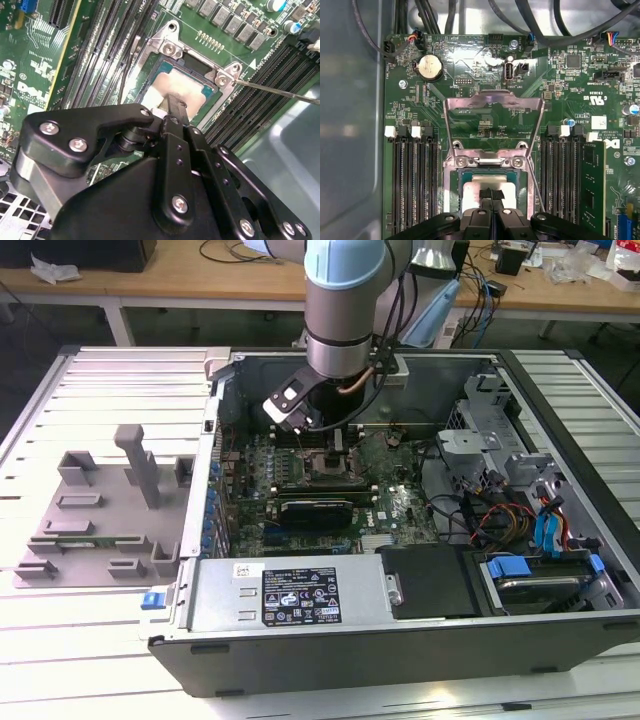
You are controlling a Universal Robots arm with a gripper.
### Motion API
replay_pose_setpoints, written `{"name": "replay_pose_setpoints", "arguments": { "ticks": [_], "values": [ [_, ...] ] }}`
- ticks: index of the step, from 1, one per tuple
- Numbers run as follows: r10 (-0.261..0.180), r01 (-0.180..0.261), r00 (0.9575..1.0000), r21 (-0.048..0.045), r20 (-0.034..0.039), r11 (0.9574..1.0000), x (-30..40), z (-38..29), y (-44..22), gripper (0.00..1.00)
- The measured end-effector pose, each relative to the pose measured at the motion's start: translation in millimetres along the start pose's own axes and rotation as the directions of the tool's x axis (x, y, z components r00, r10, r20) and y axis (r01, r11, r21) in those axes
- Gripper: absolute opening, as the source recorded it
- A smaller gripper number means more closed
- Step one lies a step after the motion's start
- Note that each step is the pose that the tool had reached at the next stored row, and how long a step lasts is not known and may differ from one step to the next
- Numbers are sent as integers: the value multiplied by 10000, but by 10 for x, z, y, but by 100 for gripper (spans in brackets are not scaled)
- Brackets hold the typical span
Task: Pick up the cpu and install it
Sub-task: 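Close the cpu cover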
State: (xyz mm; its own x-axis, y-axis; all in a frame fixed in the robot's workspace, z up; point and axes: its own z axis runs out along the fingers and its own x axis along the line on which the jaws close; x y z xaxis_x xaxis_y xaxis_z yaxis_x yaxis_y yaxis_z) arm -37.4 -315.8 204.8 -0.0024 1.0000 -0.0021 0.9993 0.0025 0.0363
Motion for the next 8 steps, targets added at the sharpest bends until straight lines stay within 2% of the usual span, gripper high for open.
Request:
{"name": "replay_pose_setpoints", "arguments": {
  "ticks": [6,7,8],
  "values": [
    [0,0,10000,0,0,10000,0,22,-1,11],
    [0,0,10000,-7,-10,10000,1,8,1,11],
    [1,-1,10000,-12,-20,10000,4,-34,4,11]
  ]
}}
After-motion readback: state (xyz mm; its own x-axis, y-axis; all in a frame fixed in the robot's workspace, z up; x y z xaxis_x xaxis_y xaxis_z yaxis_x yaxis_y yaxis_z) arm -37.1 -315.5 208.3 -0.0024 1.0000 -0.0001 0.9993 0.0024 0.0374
